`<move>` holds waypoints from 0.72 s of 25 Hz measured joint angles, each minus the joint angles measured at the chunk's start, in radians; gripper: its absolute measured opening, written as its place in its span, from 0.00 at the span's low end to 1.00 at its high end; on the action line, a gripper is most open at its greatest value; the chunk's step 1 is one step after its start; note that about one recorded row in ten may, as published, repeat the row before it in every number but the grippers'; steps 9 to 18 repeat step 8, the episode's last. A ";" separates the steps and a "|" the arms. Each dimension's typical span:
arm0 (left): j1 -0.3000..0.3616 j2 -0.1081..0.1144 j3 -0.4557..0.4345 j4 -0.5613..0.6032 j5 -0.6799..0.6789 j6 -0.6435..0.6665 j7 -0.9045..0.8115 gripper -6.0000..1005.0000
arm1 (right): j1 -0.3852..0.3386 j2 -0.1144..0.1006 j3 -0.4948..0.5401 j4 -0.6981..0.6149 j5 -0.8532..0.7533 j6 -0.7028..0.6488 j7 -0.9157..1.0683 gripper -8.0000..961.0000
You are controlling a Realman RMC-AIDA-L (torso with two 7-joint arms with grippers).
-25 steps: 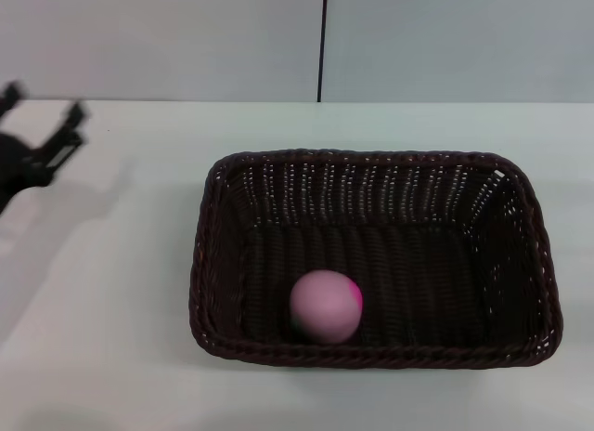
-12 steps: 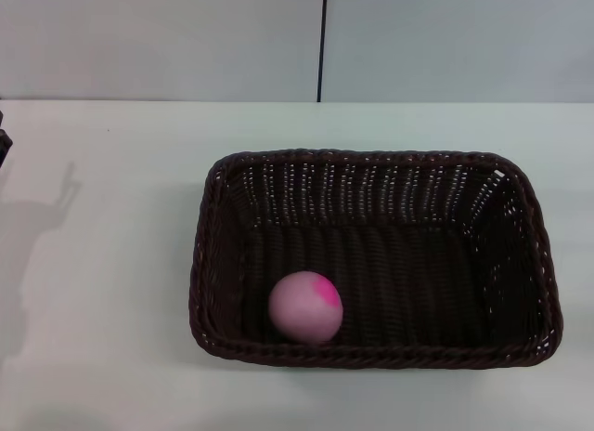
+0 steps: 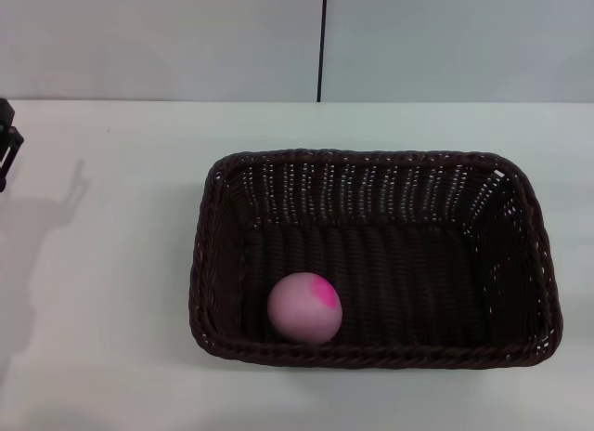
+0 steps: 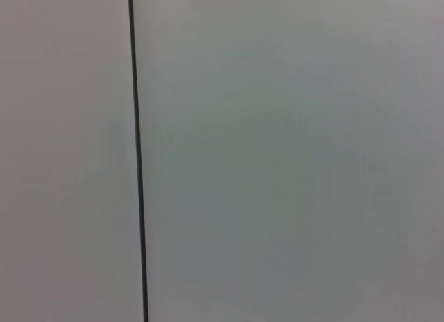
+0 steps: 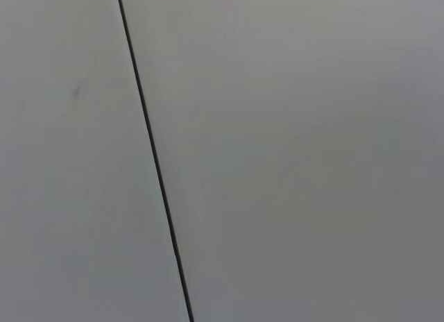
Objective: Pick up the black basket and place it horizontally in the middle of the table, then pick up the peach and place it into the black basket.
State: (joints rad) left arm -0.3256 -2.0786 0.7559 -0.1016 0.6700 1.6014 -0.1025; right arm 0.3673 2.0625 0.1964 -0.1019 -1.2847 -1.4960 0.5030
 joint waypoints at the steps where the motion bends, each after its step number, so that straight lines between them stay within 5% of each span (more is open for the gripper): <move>1: -0.003 0.000 0.000 -0.003 0.000 0.000 0.000 0.86 | 0.001 0.000 -0.002 0.002 0.000 0.000 0.000 0.69; 18: -0.007 0.000 -0.001 -0.006 0.000 0.001 0.001 0.86 | 0.005 -0.003 -0.008 0.011 -0.001 0.002 0.000 0.69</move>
